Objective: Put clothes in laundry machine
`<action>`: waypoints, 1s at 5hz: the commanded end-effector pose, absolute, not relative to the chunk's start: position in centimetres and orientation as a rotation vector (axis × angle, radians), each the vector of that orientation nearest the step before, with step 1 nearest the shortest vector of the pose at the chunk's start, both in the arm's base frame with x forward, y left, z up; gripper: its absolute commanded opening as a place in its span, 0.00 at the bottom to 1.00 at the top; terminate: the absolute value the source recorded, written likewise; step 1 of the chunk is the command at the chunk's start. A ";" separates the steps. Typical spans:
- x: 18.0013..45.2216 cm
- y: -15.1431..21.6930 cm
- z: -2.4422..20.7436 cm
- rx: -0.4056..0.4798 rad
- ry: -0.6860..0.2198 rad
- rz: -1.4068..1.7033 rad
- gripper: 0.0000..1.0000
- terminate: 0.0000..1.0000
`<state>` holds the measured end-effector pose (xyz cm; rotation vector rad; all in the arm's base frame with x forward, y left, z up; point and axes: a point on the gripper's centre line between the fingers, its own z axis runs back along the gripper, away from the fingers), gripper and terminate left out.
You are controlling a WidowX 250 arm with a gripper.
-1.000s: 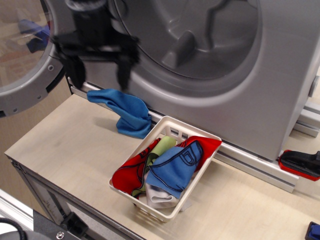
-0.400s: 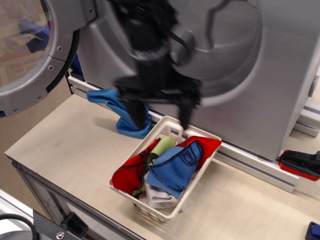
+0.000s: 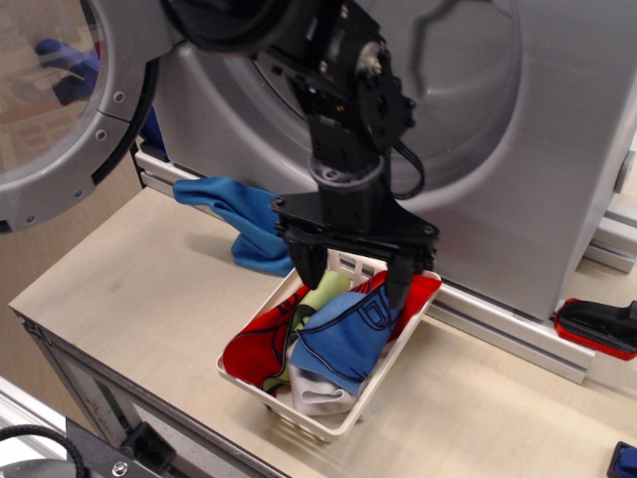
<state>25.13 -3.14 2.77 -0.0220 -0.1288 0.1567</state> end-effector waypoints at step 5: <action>27.0 -0.6 -1.6 -0.014 -0.073 0.163 1.00 0.00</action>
